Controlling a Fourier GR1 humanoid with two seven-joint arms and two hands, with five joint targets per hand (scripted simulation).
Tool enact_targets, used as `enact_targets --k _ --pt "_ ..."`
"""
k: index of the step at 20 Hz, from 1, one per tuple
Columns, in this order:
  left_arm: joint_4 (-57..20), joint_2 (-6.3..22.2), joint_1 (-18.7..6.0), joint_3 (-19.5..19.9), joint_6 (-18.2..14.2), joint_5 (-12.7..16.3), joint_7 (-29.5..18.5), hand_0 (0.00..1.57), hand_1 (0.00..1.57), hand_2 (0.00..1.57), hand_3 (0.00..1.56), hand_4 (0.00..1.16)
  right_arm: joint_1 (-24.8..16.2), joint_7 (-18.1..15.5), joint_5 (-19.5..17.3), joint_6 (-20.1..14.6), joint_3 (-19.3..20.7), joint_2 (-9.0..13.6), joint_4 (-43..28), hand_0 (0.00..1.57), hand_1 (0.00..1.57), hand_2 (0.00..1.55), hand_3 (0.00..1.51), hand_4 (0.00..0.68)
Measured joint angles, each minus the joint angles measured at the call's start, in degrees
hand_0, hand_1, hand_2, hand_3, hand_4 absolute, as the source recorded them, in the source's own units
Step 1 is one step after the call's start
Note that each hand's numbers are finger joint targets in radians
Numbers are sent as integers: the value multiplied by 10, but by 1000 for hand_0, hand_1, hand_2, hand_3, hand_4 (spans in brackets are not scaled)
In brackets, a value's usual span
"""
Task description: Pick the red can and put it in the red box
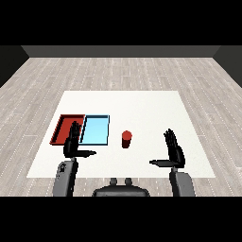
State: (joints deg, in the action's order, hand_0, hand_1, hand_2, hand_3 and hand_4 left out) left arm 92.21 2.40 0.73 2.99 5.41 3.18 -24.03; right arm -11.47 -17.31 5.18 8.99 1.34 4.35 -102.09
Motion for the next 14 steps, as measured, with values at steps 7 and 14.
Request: enact_targets --k 7,14 --pt "-15 -3 -9 2 -1 3 -20 0 0 0 0 0 -13 -25 6 28 12 4 7 0 0 0 0 0" --pt "-4 -1 -4 6 7 17 -18 0 0 0 0 0 22 -15 -3 20 7 -13 45 0 0 0 0 0"
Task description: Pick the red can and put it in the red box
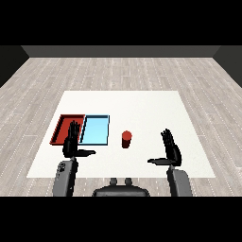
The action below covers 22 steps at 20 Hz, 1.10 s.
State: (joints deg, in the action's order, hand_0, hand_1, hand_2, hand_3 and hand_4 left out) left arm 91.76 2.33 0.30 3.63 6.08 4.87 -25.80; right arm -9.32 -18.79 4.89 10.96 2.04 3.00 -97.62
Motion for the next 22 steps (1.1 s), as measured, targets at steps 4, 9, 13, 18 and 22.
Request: enact_targets --k 4,9,13,18,22 --pt "4 -1 11 0 1 1 -8 0 0 0 0 0 13 19 -18 -16 -17 -11 -4 0 0 0 0 0" --pt "18 1 1 5 -1 11 11 0 0 0 0 0 57 38 -23 -37 -26 -19 29 0 0 0 0 0" --pt "6 -3 -3 3 -4 11 4 0 0 0 0 0 79 40 -17 -55 -43 -24 60 0 0 0 0 0" --pt "12 5 2 11 3 19 4 0 0 0 0 0 101 33 16 -67 -55 -27 104 0 0 0 0 0" --pt "0 4 -4 13 0 16 -3 0 0 0 0 0 121 16 41 -89 -77 -29 148 0 0 0 0 0"
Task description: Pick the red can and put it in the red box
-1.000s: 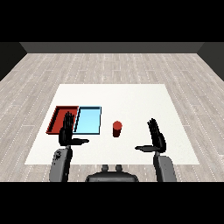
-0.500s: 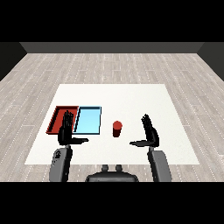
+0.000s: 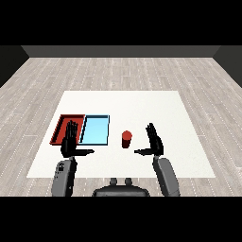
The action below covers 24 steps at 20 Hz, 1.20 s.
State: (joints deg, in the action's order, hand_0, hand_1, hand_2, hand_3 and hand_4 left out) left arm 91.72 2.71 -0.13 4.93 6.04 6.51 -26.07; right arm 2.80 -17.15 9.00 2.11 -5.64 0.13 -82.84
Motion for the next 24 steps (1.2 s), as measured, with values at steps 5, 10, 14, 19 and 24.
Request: enact_targets --k 5,10,14,19,24 --pt "14 -11 11 -16 -14 -14 4 0 0 0 0 0 13 -30 17 -15 -24 0 48 0 0 0 0 0" --pt "11 -3 7 -7 -6 -3 6 0 0 0 0 0 40 -51 47 -43 -53 -1 96 0 0 0 0 0" --pt "6 -2 10 -7 1 -2 -5 0 0 0 0 0 45 -56 64 -41 -59 2 109 0 0 0 0 0" --pt "31 -8 12 -17 -9 -4 17 0 0 0 0 0 55 -86 96 -73 -105 0 140 0 0 0 0 0" --pt "24 -9 12 -16 -7 -2 9 0 0 0 0 0 99 -101 136 -95 -127 -1 189 0 0 0 0 0"
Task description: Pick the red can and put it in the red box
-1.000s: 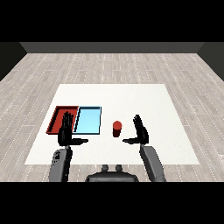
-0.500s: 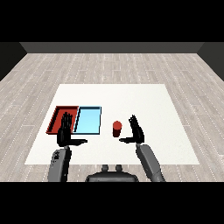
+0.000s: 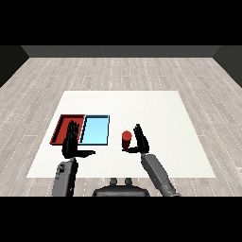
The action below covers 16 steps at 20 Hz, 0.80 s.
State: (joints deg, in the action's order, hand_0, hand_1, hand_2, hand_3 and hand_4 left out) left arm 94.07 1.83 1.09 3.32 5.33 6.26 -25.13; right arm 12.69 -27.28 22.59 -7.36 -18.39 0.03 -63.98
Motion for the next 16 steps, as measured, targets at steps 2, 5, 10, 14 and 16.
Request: enact_targets --k 2,5,10,14,16 --pt "0 4 -4 3 7 8 4 0 0 0 0 0 3 3 5 -8 -11 0 2 0 0 0 0 0" --pt "1 5 -8 4 8 9 5 0 0 0 0 0 16 -5 17 -7 -13 0 19 0 0 0 0 0" --pt "-7 8 -17 7 10 11 4 0 0 0 0 0 11 17 2 0 6 0 11 0 0 0 0 0" --pt "-12 6 -16 8 8 10 -3 0 0 0 0 0 24 -2 19 -14 -12 0 38 0 0 0 0 0" --pt "-12 9 -17 9 11 10 -4 0 0 0 0 0 48 -8 34 -20 -17 0 65 0 0 0 0 0"
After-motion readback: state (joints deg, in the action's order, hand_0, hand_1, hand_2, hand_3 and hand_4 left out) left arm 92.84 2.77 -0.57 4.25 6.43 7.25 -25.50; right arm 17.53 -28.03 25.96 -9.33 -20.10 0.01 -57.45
